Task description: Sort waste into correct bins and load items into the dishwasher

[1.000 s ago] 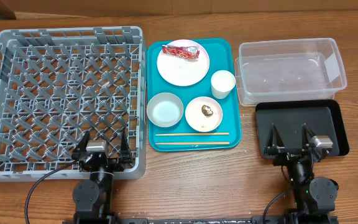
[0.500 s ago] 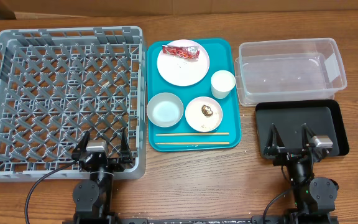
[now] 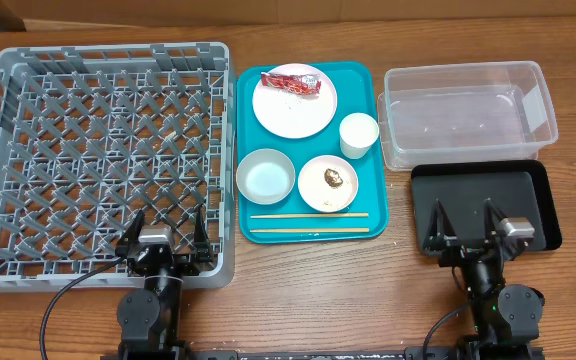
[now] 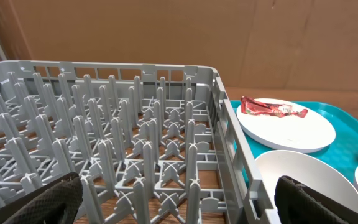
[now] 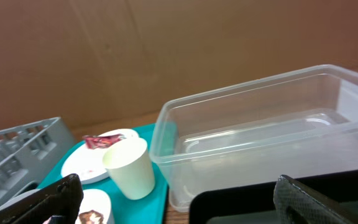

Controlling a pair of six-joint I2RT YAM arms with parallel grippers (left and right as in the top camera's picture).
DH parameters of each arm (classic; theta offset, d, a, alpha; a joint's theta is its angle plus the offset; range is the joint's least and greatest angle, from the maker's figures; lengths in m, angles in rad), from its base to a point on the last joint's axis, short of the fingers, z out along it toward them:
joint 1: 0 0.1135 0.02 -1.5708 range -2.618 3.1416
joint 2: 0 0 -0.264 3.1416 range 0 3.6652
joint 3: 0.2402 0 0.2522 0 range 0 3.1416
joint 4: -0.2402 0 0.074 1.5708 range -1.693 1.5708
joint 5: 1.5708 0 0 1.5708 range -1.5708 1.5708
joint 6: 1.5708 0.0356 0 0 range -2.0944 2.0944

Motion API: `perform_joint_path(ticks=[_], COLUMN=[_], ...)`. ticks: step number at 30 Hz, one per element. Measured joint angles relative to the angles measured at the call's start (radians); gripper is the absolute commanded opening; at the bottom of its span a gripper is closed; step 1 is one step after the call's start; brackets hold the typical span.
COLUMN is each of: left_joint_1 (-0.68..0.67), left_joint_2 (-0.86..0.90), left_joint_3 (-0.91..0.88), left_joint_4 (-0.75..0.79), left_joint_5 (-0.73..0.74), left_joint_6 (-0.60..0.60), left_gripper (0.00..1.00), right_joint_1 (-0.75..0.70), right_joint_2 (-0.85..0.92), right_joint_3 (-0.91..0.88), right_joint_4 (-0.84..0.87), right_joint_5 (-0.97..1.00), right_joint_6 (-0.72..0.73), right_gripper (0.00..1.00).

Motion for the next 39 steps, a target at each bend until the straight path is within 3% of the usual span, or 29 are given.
perform_joint_path(ticks=[11, 20, 31, 39], left_joint_1=[0.000, 0.000, 0.000, 0.000], left_joint_2=[0.000, 0.002, 0.161, 0.475], left_joint_3=[0.000, 0.049, 0.353, 0.774], left_joint_4=[0.006, -0.072, -0.263, -0.547], left_joint_5=[0.058, 0.196, 0.233, 0.246], left_joint_6=[-0.006, -0.027, -0.030, 0.003], left_gripper=[1.00, 1.00, 1.00, 1.00], right_joint_1=[0.000, 0.000, 0.000, 0.000], right_joint_2=[0.000, 0.000, 0.018, 0.191], right_joint_3=[0.002, 0.170, 0.369, 0.561], right_joint_4=[0.005, -0.188, -0.358, -0.472], right_joint_5=[-0.183, -0.228, -0.245, -0.314], right_joint_6=[0.000, -0.041, -0.079, -0.079], right_gripper=[1.00, 1.00, 1.00, 1.00])
